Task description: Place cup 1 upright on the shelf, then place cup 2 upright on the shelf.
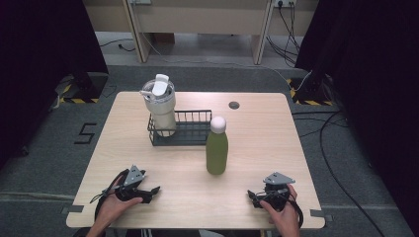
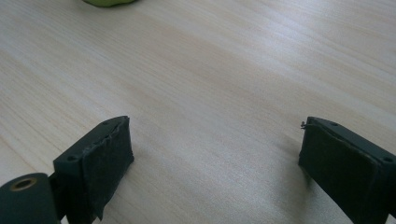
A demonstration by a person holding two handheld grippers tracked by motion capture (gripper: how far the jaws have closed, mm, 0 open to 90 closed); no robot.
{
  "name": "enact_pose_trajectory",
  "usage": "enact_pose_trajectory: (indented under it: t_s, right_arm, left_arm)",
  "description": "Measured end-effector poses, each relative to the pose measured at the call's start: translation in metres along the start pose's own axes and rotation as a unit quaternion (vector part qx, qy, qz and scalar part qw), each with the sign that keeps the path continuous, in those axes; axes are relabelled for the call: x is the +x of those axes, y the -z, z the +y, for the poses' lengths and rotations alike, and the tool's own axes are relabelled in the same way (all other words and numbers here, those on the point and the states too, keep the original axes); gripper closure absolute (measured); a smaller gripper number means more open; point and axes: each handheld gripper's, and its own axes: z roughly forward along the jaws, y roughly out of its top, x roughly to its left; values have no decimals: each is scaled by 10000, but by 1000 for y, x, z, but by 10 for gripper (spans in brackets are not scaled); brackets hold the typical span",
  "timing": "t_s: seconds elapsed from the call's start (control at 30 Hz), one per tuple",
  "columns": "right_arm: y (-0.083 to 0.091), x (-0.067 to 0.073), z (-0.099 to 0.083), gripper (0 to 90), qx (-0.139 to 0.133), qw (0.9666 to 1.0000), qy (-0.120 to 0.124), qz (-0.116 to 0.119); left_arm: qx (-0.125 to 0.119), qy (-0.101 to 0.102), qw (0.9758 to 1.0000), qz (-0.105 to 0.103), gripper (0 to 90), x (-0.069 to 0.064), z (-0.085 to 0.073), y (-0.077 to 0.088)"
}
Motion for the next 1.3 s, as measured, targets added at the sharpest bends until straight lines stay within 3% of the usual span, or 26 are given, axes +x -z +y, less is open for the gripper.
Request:
enact_pose_trajectory:
  t_s: [0.17,0.57,0.67,0.73,0.87,1.3]
  right_arm:
    - [0,0,0,97,2,10000,3,-3]
    - [0,0,0,91,12,10000,0,37]
    - [0,2,1,122,13,9999,14,151]
    - [1,3,1,185,-100,9997,90,217]
    - [3,8,3,163,-436,9984,58,353]
    - [7,22,20,159,-1008,9932,318,493]
  left_arm:
    - [102,255,9993,-239,146,6,0,-2]
    - [108,267,9992,-267,140,7,1,-2]
    - [108,266,9992,-265,140,7,1,-2]
    - [110,267,9992,-272,140,7,1,-2]
    - [108,265,9992,-267,140,7,1,-2]
    - [111,265,9992,-272,139,7,1,-2]
